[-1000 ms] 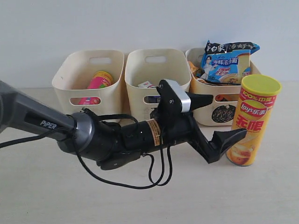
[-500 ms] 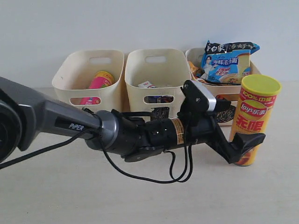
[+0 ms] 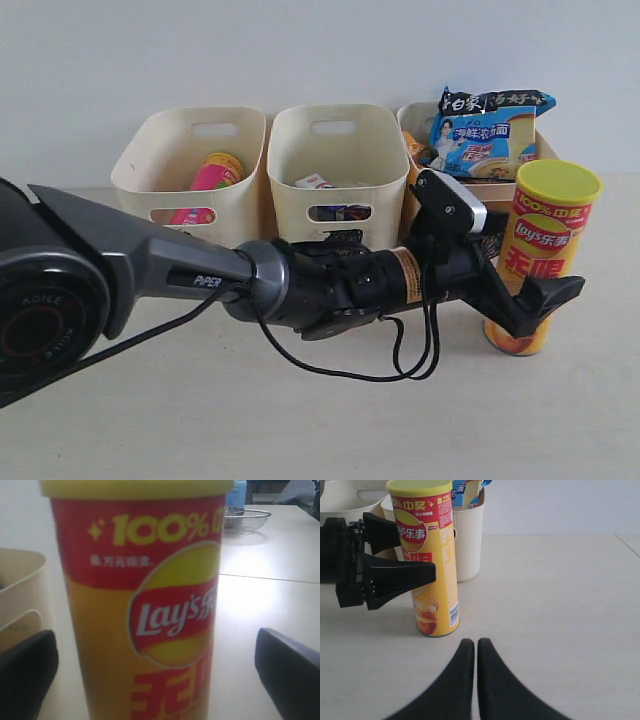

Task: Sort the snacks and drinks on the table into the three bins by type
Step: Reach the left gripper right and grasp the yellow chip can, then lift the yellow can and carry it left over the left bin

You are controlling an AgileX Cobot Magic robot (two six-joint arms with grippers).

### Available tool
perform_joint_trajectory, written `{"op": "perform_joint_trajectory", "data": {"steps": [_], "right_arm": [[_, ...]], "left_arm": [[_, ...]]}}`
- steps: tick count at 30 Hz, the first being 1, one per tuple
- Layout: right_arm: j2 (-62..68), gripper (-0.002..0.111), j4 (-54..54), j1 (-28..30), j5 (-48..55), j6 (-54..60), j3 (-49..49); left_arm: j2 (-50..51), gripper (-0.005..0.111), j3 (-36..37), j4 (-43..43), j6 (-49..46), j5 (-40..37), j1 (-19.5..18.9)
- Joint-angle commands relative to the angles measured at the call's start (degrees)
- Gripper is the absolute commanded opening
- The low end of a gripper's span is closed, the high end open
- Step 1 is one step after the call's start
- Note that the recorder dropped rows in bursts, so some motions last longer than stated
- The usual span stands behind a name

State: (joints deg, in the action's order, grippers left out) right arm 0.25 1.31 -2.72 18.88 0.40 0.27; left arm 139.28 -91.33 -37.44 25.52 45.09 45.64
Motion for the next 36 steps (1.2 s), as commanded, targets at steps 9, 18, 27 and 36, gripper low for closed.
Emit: {"op": "perform_joint_trajectory", "data": {"steps": [9, 18, 27, 36], "right_arm": [[-0.25, 0.0, -0.4, 0.38, -0.46, -0.01, -0.27], [-0.25, 0.0, -0.4, 0.38, -0.46, -0.01, -0.27], [-0.25, 0.0, -0.4, 0.38, -0.46, -0.01, -0.27], [-0.25, 0.0, -0.4, 0.38, -0.46, -0.01, -0.27]], "left_arm": [[3.89, 0.11, -6.61, 0.34, 3.24, -2.51, 1.0], [4.04, 0.076, -8.04, 0.34, 3.25, -4.99, 1.0], [3.92, 0.004, -8.04, -3.01, 3.07, -4.64, 1.0], [-2.76, 0.004, -7.61, -16.11, 14.7, -12.67, 2.28]]}}
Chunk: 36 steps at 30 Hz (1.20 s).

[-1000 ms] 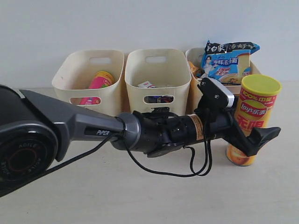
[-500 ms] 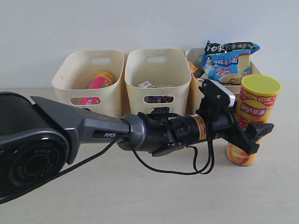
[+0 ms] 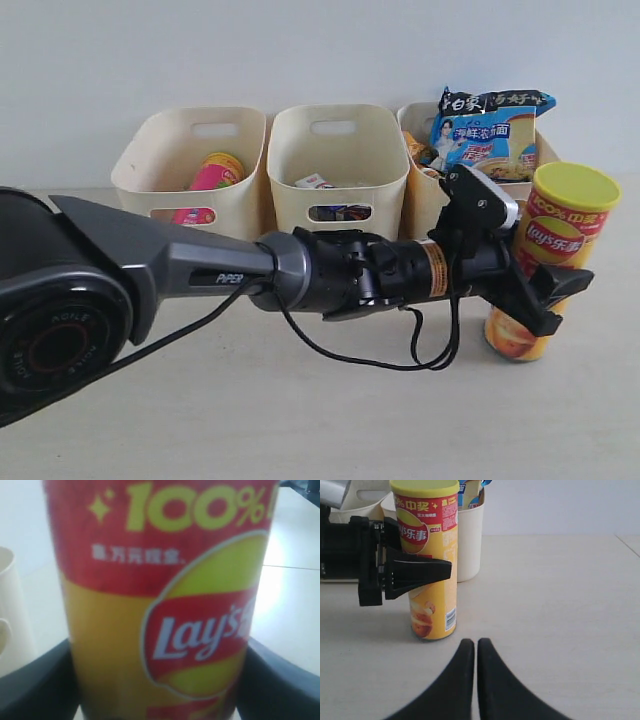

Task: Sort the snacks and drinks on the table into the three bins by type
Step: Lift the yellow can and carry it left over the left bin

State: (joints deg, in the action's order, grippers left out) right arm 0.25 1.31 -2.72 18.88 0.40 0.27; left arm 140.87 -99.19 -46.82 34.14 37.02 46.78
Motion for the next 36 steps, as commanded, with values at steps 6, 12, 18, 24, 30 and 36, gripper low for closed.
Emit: {"op": "perform_joint_trajectory", "data": {"steps": [6, 12, 18, 24, 30, 36], "right_arm": [[-0.25, 0.0, -0.29, 0.38, -0.46, -0.4, -0.27], [-0.25, 0.0, -0.29, 0.38, -0.46, -0.4, -0.27], [-0.25, 0.0, -0.29, 0.38, -0.46, -0.4, -0.27], [-0.25, 0.0, -0.29, 0.38, -0.46, -0.4, -0.27], [-0.25, 0.0, -0.29, 0.38, -0.46, -0.4, -0.27], [-0.25, 0.0, -0.29, 0.38, -0.46, -0.4, -0.27]], "left_arm": [[-12.37, 0.004, 6.37, -7.79, 7.47, -7.52, 1.39], [-20.03, 0.004, 13.17, -7.79, 7.47, -15.63, 1.26], [-27.42, 0.004, 19.52, -7.79, 7.25, -22.72, 0.12], [-34.31, 0.004, 24.93, -7.79, 9.68, -24.41, -2.37], [-40.41, 0.004, 28.42, -7.79, 9.93, -32.69, -6.34], [-44.07, 0.004, 28.66, -8.49, 9.8, -39.75, -10.48]]}}
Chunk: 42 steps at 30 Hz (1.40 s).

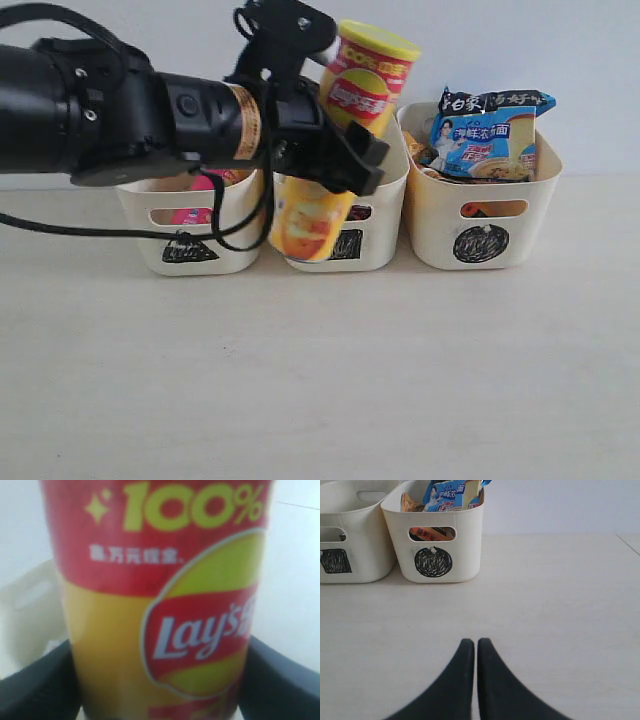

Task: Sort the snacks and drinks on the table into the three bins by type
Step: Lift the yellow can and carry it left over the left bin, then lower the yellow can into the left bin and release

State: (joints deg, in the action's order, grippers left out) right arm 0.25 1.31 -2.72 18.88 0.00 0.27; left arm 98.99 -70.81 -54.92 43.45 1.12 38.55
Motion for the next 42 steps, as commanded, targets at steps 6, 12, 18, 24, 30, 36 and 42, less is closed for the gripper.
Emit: {"op": "perform_joint_trajectory", "data": {"steps": [6, 12, 18, 24, 30, 36, 42], "right_arm": [[-0.25, 0.0, -0.29, 0.38, -0.46, 0.0, -0.27], [-0.25, 0.0, -0.29, 0.38, -0.46, 0.0, -0.27], [-0.25, 0.0, -0.29, 0.38, -0.46, 0.0, -0.27], [-0.25, 0.0, -0.29, 0.38, -0.46, 0.0, -0.27], [-0.25, 0.0, -0.29, 0.38, -0.46, 0.0, -0.27], [-0.25, 0.0, -0.29, 0.38, -0.46, 0.0, -0.27], [-0.25, 0.0, -0.29, 0.38, -0.46, 0.0, -0.27]], "left_arm": [[-2.91, 0.004, -2.06, -1.47, -2.19, -12.31, -6.64], [-2.67, 0.004, -5.57, 0.34, -2.68, -15.05, -11.0], [0.15, 0.004, -11.12, 6.78, -11.11, -21.45, -14.05], [6.42, 0.004, -22.53, 28.94, -37.13, -34.2, -16.08], [12.07, 0.004, -32.47, 38.9, -41.35, -39.61, -18.66], [18.13, 0.004, -40.26, 39.43, -40.13, -44.78, -19.05], [23.76, 0.004, -47.83, 45.79, -39.99, -45.7, -20.87]]}}
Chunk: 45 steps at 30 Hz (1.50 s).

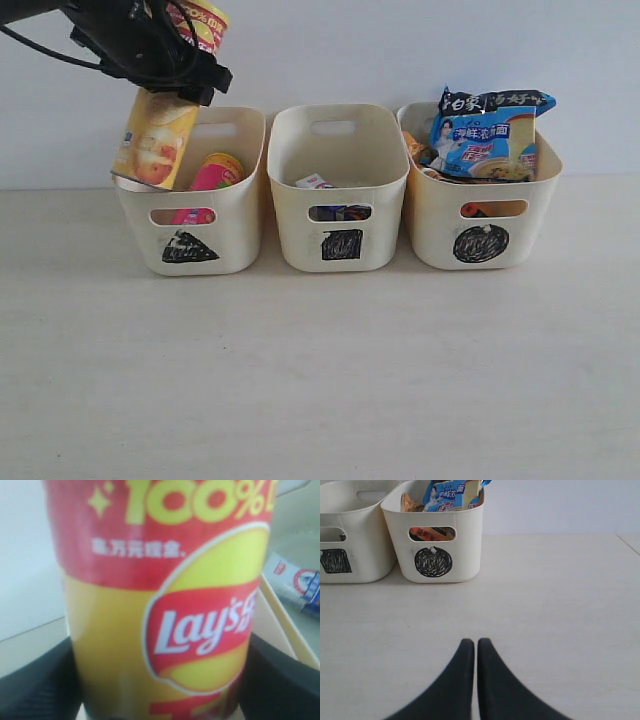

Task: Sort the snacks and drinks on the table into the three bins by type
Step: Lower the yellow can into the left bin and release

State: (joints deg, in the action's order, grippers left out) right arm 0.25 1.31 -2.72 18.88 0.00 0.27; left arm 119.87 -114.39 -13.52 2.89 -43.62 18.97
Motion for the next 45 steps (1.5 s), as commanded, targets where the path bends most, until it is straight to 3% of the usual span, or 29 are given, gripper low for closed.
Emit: {"op": "perform_joint_trajectory", "data": {"steps": [1, 7, 16, 18, 21, 23, 26, 33, 36, 40, 43, 45], "right_arm": [[-0.25, 0.0, -0.29, 0.38, -0.46, 0.0, -0.27], [-0.25, 0.0, -0.29, 0.38, -0.46, 0.0, -0.27], [-0.25, 0.0, -0.29, 0.38, -0.46, 0.0, -0.27], [-0.25, 0.0, -0.29, 0.38, -0.46, 0.0, -0.27], [-0.25, 0.0, -0.29, 0.38, -0.46, 0.0, -0.27], [-0.25, 0.0, -0.29, 0.38, -0.46, 0.0, -0.27], [-0.25, 0.0, -0.29, 0.38, -0.46, 0.0, -0.27], [-0.25, 0.0, -0.29, 0.38, -0.46, 0.0, -0.27], [-0.25, 0.0, -0.29, 0.38, -0.46, 0.0, -0.27], [-0.25, 0.0, -0.29, 0.38, -0.46, 0.0, -0.27], [-0.25, 0.0, -0.29, 0.38, -0.46, 0.0, -0.27], [-0.25, 0.0, -0.29, 0.38, -0.46, 0.0, -0.27]], "left_arm": [[3.74, 0.004, -5.51, 4.88, 0.58, -0.96, -1.63], [8.08, 0.004, -11.43, 5.02, 0.58, -0.98, -3.07], [13.47, 0.004, -13.94, 5.02, 0.58, 0.72, -3.19], [13.6, 0.014, -13.94, 5.02, 0.58, 1.11, -3.19], [13.6, 0.055, -13.94, 5.02, 0.58, 1.11, -3.19], [13.6, 0.076, -13.94, 5.02, 0.58, 1.34, -3.19], [13.6, 0.085, -13.94, 5.02, 0.58, 1.21, -3.19], [12.12, 0.085, -13.94, 4.51, 0.32, 0.69, -3.19], [10.38, 0.079, -13.94, 2.77, 0.08, -1.05, -3.19], [7.91, 0.047, -13.94, -0.03, -0.05, -5.77, -3.19], [6.43, 0.012, -13.94, -0.17, -1.57, -9.03, -3.32], [5.43, 0.005, -13.94, -0.17, -2.45, -11.0, -3.32]]}}
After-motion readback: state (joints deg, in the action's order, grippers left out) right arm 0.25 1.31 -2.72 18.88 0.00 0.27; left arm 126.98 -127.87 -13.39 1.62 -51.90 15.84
